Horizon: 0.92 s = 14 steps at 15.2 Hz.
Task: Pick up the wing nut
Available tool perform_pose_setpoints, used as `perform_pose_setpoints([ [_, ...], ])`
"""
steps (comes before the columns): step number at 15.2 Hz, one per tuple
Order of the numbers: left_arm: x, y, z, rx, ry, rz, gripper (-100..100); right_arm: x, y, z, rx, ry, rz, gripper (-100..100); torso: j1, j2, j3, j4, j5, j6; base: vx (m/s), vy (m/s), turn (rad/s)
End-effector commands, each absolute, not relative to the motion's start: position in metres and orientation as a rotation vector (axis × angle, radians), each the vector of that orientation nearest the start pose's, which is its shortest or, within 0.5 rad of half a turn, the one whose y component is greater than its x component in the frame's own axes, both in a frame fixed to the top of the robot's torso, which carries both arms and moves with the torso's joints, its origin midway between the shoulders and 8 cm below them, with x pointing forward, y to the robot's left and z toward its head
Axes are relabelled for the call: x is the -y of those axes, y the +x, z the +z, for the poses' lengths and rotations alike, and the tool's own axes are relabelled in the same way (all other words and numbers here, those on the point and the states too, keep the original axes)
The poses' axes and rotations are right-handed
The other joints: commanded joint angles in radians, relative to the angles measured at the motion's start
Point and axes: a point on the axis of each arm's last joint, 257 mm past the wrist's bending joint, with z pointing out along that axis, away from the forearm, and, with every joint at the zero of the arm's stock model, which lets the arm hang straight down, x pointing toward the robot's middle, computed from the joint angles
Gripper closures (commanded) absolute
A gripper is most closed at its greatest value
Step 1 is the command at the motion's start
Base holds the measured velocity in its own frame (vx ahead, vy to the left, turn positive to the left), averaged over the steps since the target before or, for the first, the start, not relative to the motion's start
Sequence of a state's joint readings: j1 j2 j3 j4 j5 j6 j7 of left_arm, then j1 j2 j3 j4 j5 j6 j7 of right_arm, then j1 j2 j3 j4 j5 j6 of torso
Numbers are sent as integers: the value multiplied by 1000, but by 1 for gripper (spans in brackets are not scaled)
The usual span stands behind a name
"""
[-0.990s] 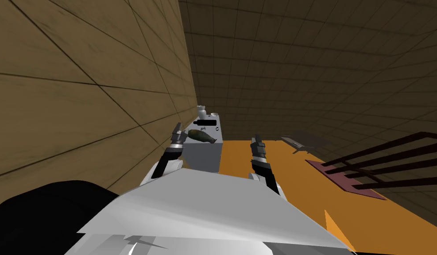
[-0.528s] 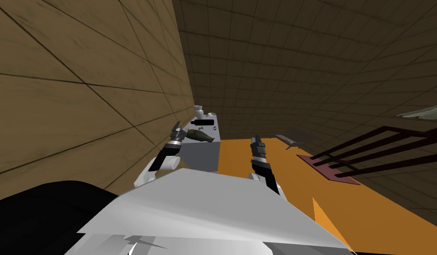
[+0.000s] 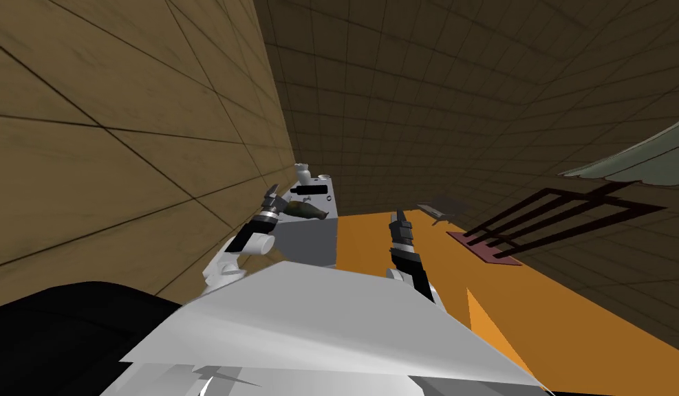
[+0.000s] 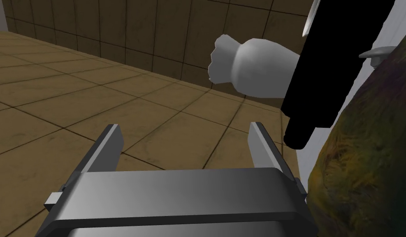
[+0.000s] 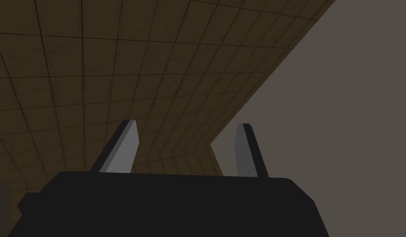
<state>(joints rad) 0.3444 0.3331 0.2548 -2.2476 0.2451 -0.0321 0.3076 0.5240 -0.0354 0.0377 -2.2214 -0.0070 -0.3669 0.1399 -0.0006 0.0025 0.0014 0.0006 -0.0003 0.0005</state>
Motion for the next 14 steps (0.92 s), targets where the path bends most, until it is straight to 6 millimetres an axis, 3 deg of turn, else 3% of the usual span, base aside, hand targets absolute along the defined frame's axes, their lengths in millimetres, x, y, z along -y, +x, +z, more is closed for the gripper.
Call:
perform_pose_setpoints([
  [1,-378,421,3,-813,-1021,-1411,-100,273,373,-39,-830,747,1156,0,0,0,0,0,0,0,-36,-15,-131],
  [14,-423,454,8,-801,-1249,-1479,-100,273,373,-39,-830,747,1155,0,0,-1,-1,0,0,0,-23,-12,-103],
])
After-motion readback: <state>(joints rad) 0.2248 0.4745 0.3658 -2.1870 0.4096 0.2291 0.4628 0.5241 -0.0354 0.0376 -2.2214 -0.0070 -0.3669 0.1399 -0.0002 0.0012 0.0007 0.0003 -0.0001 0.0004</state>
